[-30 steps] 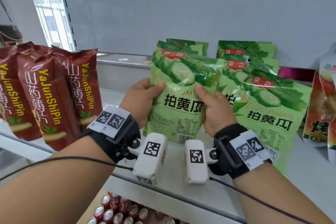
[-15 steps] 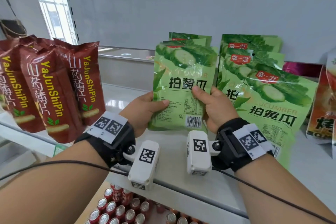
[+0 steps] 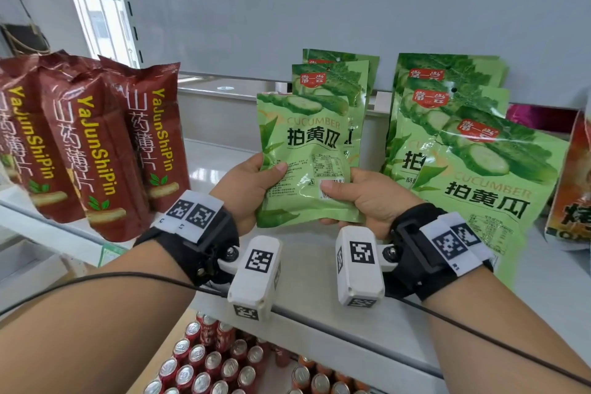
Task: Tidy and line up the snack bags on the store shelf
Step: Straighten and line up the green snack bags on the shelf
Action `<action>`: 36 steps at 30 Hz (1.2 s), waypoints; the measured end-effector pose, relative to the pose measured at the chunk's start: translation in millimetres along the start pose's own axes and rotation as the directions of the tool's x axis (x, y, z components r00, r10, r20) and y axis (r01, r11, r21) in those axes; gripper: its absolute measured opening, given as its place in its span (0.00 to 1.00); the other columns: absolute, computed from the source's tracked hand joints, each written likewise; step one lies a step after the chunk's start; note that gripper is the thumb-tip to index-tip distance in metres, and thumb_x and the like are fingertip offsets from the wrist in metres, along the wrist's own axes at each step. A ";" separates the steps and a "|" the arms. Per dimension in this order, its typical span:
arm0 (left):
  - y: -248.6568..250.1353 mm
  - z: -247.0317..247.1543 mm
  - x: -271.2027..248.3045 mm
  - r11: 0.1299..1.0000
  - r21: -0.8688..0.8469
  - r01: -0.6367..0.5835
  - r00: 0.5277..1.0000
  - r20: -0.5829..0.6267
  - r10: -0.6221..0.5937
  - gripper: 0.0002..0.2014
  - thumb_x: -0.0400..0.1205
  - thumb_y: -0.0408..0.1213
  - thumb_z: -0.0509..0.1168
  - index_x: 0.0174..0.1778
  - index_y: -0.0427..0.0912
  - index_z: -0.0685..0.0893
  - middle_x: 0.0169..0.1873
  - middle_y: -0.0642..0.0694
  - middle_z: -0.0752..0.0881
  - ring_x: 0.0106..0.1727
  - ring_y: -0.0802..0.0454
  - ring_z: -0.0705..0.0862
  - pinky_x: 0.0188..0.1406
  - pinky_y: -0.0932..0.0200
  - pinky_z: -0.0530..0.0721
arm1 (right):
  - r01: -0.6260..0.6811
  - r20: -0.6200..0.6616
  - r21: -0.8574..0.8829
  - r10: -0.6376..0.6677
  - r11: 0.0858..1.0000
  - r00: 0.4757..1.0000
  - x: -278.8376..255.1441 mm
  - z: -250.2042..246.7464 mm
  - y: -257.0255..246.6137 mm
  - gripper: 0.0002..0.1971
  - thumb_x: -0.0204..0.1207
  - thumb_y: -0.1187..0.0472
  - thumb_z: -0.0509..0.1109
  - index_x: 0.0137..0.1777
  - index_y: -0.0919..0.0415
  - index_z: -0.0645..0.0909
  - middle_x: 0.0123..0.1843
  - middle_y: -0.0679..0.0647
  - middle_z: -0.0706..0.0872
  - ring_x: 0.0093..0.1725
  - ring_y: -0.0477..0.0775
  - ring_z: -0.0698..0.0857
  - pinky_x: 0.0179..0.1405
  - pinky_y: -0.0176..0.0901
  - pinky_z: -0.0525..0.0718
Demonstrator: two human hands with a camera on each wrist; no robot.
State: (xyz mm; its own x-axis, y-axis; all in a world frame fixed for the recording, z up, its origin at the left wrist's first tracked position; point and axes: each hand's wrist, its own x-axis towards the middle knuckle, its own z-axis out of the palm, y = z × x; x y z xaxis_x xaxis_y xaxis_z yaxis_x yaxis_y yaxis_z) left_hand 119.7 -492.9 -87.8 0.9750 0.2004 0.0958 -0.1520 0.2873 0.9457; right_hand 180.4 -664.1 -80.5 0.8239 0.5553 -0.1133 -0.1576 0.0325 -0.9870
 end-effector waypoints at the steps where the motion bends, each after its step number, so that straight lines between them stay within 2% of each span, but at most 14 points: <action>1: -0.5 -0.6 0.4 1.000 0.002 -0.003 1.000 0.001 0.003 0.09 0.85 0.31 0.60 0.58 0.40 0.81 0.47 0.40 0.89 0.39 0.45 0.89 0.26 0.54 0.88 | -0.005 0.003 -0.014 0.005 1.000 1.000 -0.1 0.4 0.3 0.16 0.76 0.66 0.70 0.63 0.62 0.76 0.41 0.57 0.89 0.26 0.55 0.87 0.15 0.35 0.79; 4: -0.6 -2.6 2.0 1.000 0.004 -0.015 1.000 0.012 0.015 0.09 0.84 0.31 0.60 0.57 0.40 0.81 0.47 0.40 0.89 0.42 0.45 0.89 0.32 0.53 0.90 | 0.006 0.007 -0.051 -0.005 0.999 1.000 -2.0 1.8 -1.3 0.17 0.76 0.65 0.69 0.65 0.62 0.75 0.42 0.57 0.89 0.30 0.57 0.87 0.16 0.36 0.80; 7: 2.1 -6.1 5.4 1.000 -0.009 -0.027 0.999 0.025 0.028 0.09 0.83 0.35 0.61 0.57 0.40 0.83 0.46 0.42 0.91 0.45 0.47 0.90 0.38 0.54 0.90 | 0.034 0.013 -0.057 -0.034 0.998 0.999 -2.0 -1.6 -1.4 0.22 0.73 0.68 0.71 0.67 0.65 0.74 0.51 0.61 0.88 0.41 0.62 0.87 0.30 0.46 0.88; 11: 20.8 -9.4 16.9 0.996 -0.036 -0.085 0.992 -0.100 0.082 0.13 0.86 0.45 0.59 0.55 0.42 0.84 0.47 0.43 0.92 0.45 0.46 0.90 0.48 0.48 0.89 | 0.034 0.066 -0.138 -0.025 0.990 0.998 -3.1 -4.5 -0.9 0.26 0.62 0.67 0.74 0.62 0.65 0.77 0.49 0.59 0.89 0.42 0.54 0.88 0.36 0.45 0.85; 15: 42.8 -11.2 25.3 0.964 -0.013 -0.264 0.953 -0.160 0.258 0.16 0.85 0.25 0.55 0.52 0.48 0.84 0.41 0.46 0.92 0.41 0.48 0.90 0.37 0.52 0.89 | 0.080 0.029 -0.139 -0.077 0.987 0.997 -2.6 -4.7 1.6 0.34 0.57 0.60 0.76 0.67 0.58 0.74 0.56 0.60 0.88 0.54 0.56 0.88 0.52 0.50 0.86; 18: 49.5 -10.5 24.5 0.939 0.041 -0.341 0.924 -0.166 0.343 0.23 0.81 0.17 0.55 0.50 0.51 0.84 0.38 0.48 0.92 0.38 0.50 0.90 0.36 0.54 0.89 | 0.139 0.039 -0.158 -0.134 0.978 0.990 0.3 -5.9 3.8 0.50 0.60 0.56 0.75 0.81 0.58 0.54 0.63 0.49 0.81 0.51 0.45 0.86 0.42 0.35 0.79; 20: 49.3 -9.3 23.3 0.924 0.044 -0.380 0.908 -0.176 0.381 0.24 0.80 0.15 0.56 0.49 0.51 0.84 0.38 0.49 0.92 0.37 0.51 0.90 0.35 0.55 0.89 | 0.155 0.048 -0.163 -0.149 0.974 0.988 1.3 -6.0 4.5 0.51 0.59 0.55 0.74 0.82 0.58 0.52 0.60 0.40 0.79 0.48 0.40 0.86 0.41 0.32 0.76; 22: 49.0 -9.9 22.1 0.913 0.017 -0.408 0.895 -0.189 0.403 0.21 0.80 0.18 0.58 0.50 0.51 0.84 0.38 0.49 0.91 0.39 0.50 0.90 0.35 0.54 0.89 | 0.159 0.046 -0.169 -0.153 0.973 0.987 2.2 -5.8 5.6 0.49 0.60 0.57 0.74 0.81 0.58 0.54 0.61 0.46 0.82 0.51 0.44 0.86 0.45 0.35 0.78; 24: 51.0 -10.2 21.4 0.908 -0.017 -0.418 0.895 -0.176 0.409 0.15 0.83 0.25 0.61 0.53 0.49 0.85 0.42 0.48 0.91 0.40 0.49 0.89 0.32 0.54 0.88 | 0.142 0.026 -0.176 -0.140 0.974 0.990 0.9 -5.6 5.1 0.38 0.66 0.61 0.74 0.76 0.52 0.64 0.58 0.57 0.88 0.52 0.51 0.88 0.45 0.37 0.82; 27: 57.2 -10.5 22.2 0.916 -0.046 -0.399 0.906 -0.170 0.387 0.17 0.84 0.26 0.58 0.53 0.51 0.87 0.47 0.44 0.90 0.43 0.46 0.88 0.40 0.46 0.88 | 0.150 0.027 -0.164 -0.147 0.975 0.989 -4.6 -4.1 3.9 0.15 0.72 0.67 0.71 0.52 0.47 0.76 0.45 0.52 0.92 0.42 0.46 0.91 0.33 0.31 0.84; 28: 59.1 -10.4 22.4 0.918 -0.050 -0.394 0.908 -0.177 0.380 0.20 0.84 0.24 0.57 0.48 0.53 0.89 0.46 0.43 0.90 0.43 0.44 0.87 0.44 0.43 0.86 | 0.155 0.029 -0.164 -0.152 0.974 0.988 -6.5 -3.6 4.0 0.14 0.70 0.66 0.72 0.52 0.48 0.77 0.47 0.52 0.92 0.44 0.48 0.91 0.38 0.34 0.85; 30: 61.7 -9.5 21.5 0.923 -0.056 -0.381 0.911 -0.192 0.364 0.26 0.83 0.21 0.55 0.33 0.54 0.90 0.39 0.44 0.90 0.38 0.45 0.85 0.36 0.48 0.84 | 0.161 0.028 -0.152 -0.159 0.975 0.987 -10.6 -1.6 2.9 0.23 0.63 0.62 0.73 0.60 0.54 0.78 0.52 0.56 0.91 0.52 0.56 0.90 0.51 0.47 0.86; 33: 61.9 -6.3 20.7 0.926 -0.042 -0.374 0.909 -0.214 0.357 0.28 0.79 0.17 0.53 0.22 0.49 0.84 0.34 0.41 0.85 0.31 0.45 0.79 0.20 0.59 0.78 | 0.171 0.024 -0.118 -0.170 0.978 0.985 -16.7 -1.4 -1.3 0.24 0.62 0.62 0.72 0.61 0.60 0.78 0.51 0.61 0.91 0.48 0.60 0.90 0.41 0.47 0.87; 36: 60.1 -1.1 22.5 0.923 -0.059 -0.381 0.910 -0.200 0.363 0.26 0.79 0.15 0.54 0.25 0.48 0.83 0.31 0.45 0.85 0.28 0.49 0.80 0.18 0.61 0.80 | 0.169 -0.021 -0.098 -0.172 0.981 0.985 -26.8 -6.0 -4.4 0.21 0.63 0.62 0.71 0.59 0.58 0.80 0.51 0.63 0.90 0.47 0.62 0.90 0.38 0.47 0.87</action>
State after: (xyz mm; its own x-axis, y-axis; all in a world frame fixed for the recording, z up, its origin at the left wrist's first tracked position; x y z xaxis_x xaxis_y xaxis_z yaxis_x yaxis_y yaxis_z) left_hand 132.3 -470.0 -29.2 0.7999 0.4741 0.3680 -0.5208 0.2438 0.8181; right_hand 162.3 -684.1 -73.8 0.8500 0.5239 0.0561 0.0383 0.0447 -0.9983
